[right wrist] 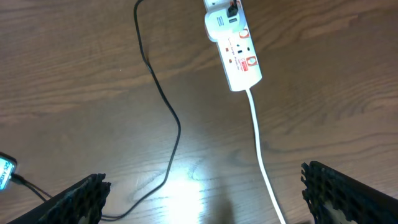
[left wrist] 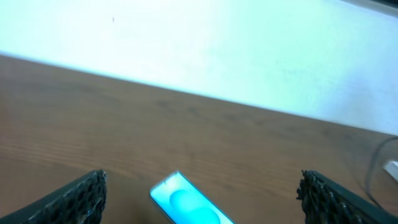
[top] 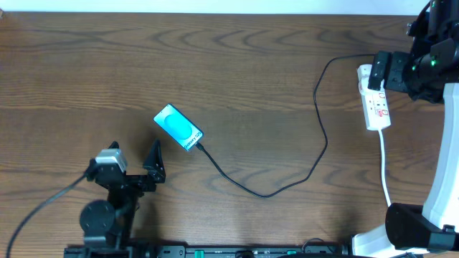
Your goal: Plug charger to phone and switch on socket
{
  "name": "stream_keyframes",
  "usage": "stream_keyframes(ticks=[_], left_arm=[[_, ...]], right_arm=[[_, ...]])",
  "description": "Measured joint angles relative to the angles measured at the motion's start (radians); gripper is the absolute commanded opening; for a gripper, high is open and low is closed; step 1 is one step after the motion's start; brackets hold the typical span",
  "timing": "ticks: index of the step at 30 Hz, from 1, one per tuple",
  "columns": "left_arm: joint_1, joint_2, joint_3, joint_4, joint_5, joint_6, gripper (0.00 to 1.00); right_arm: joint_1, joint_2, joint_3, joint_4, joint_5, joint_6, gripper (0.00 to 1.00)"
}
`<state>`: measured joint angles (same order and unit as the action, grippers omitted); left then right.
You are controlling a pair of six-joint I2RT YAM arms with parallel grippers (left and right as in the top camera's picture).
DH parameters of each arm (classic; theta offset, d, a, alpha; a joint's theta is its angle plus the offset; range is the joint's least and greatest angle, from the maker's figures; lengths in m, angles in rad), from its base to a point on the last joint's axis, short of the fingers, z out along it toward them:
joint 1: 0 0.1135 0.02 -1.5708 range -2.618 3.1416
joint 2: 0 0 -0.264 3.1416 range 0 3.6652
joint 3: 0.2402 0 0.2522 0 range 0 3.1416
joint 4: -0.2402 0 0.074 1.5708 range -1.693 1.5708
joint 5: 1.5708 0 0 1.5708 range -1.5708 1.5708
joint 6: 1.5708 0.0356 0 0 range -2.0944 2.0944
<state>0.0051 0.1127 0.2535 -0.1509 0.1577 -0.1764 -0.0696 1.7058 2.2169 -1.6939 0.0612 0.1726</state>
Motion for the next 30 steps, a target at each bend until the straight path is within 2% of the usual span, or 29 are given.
stream_keyframes(ticks=[6,14,30], left_arm=[[0.021,-0.098,-0.229,0.215,-0.007,0.024,0.92],[0.028,-0.103,-0.24,0.134,-0.031,0.104,0.92],[0.028,-0.102,-0.238,0.132,-0.034,0.126,0.92]], right_arm=[[0.0,0.0,0.0,0.0,0.0,0.0,0.99],[0.0,0.0,0.0,0.0,0.0,0.0,0.99],[0.0,0.0,0.0,0.0,0.0,0.0,0.99]])
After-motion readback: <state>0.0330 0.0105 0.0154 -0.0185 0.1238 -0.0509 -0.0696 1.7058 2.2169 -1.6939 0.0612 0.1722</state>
